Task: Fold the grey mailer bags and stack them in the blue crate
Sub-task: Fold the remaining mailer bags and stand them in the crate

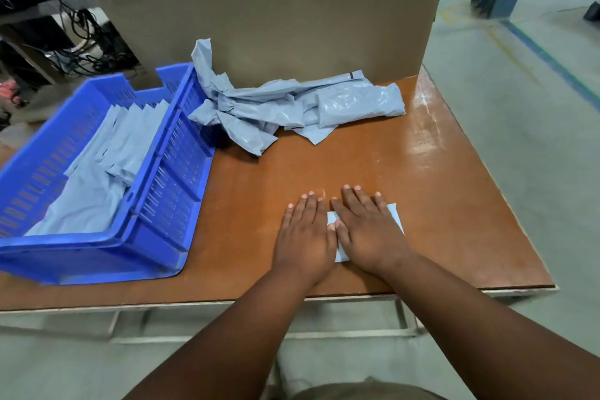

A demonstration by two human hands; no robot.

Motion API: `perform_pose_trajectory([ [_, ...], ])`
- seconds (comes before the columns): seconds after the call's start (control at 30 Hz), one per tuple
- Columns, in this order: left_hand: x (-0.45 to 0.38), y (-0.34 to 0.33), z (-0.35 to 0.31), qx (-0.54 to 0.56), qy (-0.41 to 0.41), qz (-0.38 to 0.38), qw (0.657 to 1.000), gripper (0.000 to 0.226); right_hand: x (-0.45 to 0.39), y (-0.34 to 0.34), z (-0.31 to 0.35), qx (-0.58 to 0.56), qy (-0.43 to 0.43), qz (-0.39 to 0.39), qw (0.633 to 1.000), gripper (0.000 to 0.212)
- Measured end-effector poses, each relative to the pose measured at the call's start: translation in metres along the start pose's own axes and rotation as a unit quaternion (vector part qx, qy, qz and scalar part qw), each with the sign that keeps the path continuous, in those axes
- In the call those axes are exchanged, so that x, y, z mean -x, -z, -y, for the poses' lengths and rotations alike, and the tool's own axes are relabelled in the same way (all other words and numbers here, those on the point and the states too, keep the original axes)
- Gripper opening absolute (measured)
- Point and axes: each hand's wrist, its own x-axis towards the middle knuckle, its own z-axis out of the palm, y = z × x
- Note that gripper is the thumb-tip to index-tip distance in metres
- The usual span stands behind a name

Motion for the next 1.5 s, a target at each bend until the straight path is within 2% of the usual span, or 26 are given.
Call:
perform_pose_trajectory([
  [0.5,0.001,0.0,0.006,-0.002,-0.005,0.028,1.0,0.073,0.001,0.002,0.001,0.018,-0.012,0.024,0.999,0.066],
  [0.67,0.006,0.01,0.003,-0.015,-0.007,0.044,0.999,0.078,0.009,0.018,-0.006,-0.025,0.006,0.025,0.999,0.064],
  [0.73,0.01,0.016,-0.003,-0.036,-0.028,0.026,0.999,0.073,0.022,0.027,-0.02,-0.027,0.002,-0.008,1.0,0.063],
  [0.8,0.015,0.016,-0.015,-0.046,-0.086,-0.002,0.995,0.066,0.042,0.03,-0.037,0.013,0.008,-0.03,0.999,0.064],
  [0.9,0.024,0.004,-0.04,-0.043,-0.155,-0.002,0.987,0.064,0.075,0.022,-0.055,0.072,0.027,-0.004,0.997,0.069],
  [1.1,0.024,-0.008,-0.051,-0.075,-0.149,0.042,0.985,0.07,0.088,0.013,-0.06,0.075,0.02,0.032,0.996,0.073],
  [1.5,0.028,0.0,-0.048,-0.072,-0.145,0.064,0.985,0.071,0.096,0.018,-0.056,0.056,0.007,0.026,0.998,0.074],
])
